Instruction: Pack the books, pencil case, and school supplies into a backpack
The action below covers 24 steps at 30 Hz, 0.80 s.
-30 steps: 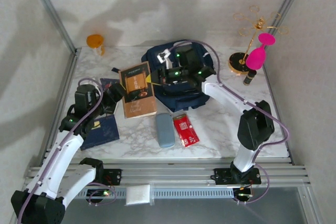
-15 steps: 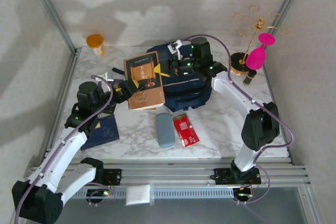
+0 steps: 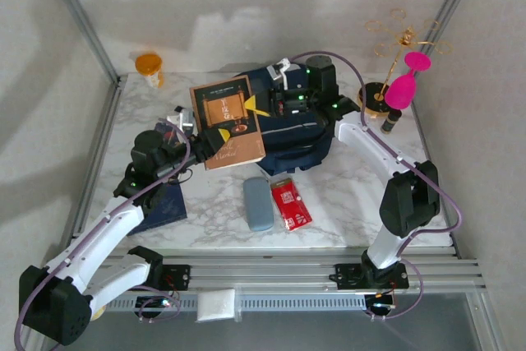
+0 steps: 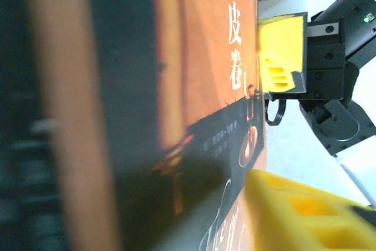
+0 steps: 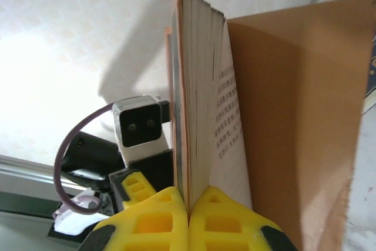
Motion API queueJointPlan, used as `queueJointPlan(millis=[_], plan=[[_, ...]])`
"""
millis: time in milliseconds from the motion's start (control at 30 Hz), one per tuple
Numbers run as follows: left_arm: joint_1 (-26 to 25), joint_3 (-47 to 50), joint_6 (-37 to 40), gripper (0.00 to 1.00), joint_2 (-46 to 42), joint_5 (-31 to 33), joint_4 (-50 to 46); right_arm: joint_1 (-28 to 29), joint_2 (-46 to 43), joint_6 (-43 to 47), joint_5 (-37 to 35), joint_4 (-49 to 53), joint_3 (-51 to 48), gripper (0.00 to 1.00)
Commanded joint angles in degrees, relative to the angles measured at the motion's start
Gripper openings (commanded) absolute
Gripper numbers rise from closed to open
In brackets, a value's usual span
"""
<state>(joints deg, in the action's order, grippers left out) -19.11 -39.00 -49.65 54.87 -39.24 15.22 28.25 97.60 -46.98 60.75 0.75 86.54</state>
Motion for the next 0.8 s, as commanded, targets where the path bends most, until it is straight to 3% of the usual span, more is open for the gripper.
queueJointPlan(millis=[0,100,133,200,333,467,600,700,767], plan=[[-1.0,-0.6,-1.3,0.32,-0.3,-1.2,8.7,-0.2,-0.9,3.2,-0.1,2.0,-0.6,0.00],[-1.1,-0.8,-1.9,0.18,0.6,-1.2,9.1,-0.6,-1.1,4.0,-0.7,2.9,-1.4,0.11],[-1.1,-0.9,-2.3,0.13,0.8,-1.1,9.4,-0.9,-1.4,4.7,-1.2,3.7,-1.8,0.22],[-1.0,-1.4,-2.9,0.05,1.4,-0.8,9.9,-1.2,-2.3,5.3,-1.3,4.0,-2.7,0.31],[-1.1,-1.7,-6.2,0.00,2.5,-0.3,14.0,-3.0,-5.8,6.7,-3.0,5.5,-6.3,0.58],[-1.8,-1.7,-10.6,0.00,4.1,-1.2,20.9,-4.2,-10.3,3.9,-1.3,0.3,-14.0,0.94],[-3.6,-2.5,-11.0,0.00,5.9,-0.6,22.7,-3.1,-12.7,-2.0,2.2,-9.1,-20.2,0.99],[-5.1,-3.3,-11.2,0.00,8.2,0.0,23.9,-1.6,-13.9,-11.8,5.6,-25.5,-25.1,0.99],[-5.5,-3.6,-11.1,0.00,9.2,1.0,23.5,-0.9,-14.2,-16.3,6.4,-31.0,-25.9,0.99]])
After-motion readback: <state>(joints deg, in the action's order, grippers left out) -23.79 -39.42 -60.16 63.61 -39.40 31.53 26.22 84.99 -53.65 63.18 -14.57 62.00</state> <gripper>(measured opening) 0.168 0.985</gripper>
